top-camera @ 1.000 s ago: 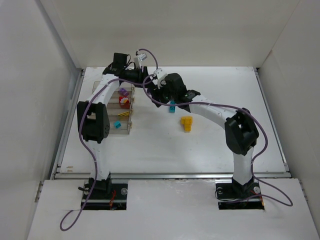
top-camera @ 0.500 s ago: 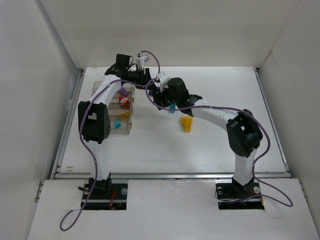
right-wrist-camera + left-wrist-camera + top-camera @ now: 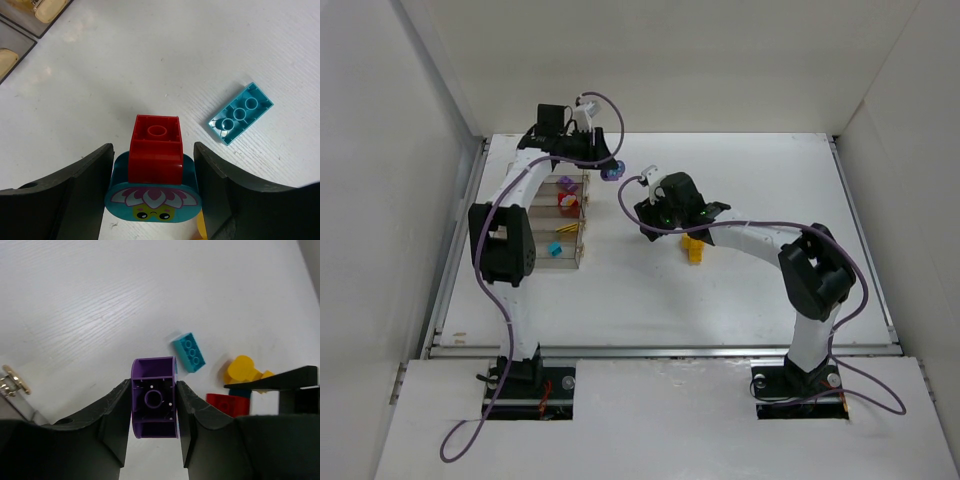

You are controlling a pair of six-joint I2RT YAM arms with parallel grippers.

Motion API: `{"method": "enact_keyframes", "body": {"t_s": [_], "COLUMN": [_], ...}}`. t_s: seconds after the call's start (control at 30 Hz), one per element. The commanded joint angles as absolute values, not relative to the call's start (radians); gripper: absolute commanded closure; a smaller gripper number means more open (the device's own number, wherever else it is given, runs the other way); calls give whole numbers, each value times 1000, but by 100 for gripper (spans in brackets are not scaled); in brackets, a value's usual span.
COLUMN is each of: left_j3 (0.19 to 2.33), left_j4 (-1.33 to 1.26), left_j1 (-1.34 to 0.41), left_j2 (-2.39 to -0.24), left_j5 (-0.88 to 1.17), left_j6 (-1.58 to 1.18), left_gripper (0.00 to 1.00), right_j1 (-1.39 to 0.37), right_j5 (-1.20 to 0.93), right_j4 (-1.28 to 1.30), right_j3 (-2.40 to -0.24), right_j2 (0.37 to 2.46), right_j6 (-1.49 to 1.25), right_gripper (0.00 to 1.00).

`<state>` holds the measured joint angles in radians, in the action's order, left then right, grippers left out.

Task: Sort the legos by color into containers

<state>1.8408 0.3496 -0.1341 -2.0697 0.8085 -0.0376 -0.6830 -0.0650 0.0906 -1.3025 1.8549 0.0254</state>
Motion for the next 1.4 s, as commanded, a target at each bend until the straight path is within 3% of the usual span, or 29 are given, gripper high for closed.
{"method": "enact_keyframes", "body": {"t_s": [0.0, 0.17, 0.3, 0.47, 0.8, 1.23, 1.37], "left_j3": [1876, 1780, 1678, 1629, 1755, 1755, 1766], "left_j4": [356, 267, 210, 192, 204, 144, 170], "left_j1": [-141, -141, -141, -132, -114, -104, -104], "left_j2": [-1976, -1861, -1805, -1834, -2009, -2063, -2086], "left_j5": [666, 130, 8, -11, 14, 23, 14], "left_j6": [40, 210, 345, 405, 456, 478, 488], "left_gripper": [100, 100, 100, 100, 100, 100, 89], "right_j1": [-695, -695, -695, -695, -695, -695, -695], "right_j5": [-57, -48, -48, -48, -48, -48, -48], "right_j4": [61, 61, 61, 61, 61, 71, 80], "right_j3": [-1333, -1342, -1342, -1351, -1351, -1342, -1342], "right_j2": [1810, 1801, 1810, 1821, 1821, 1821, 1821], "right_j6": [6, 6, 6, 6, 15, 15, 15], "right_gripper": [100, 100, 100, 100, 100, 100, 100]}}
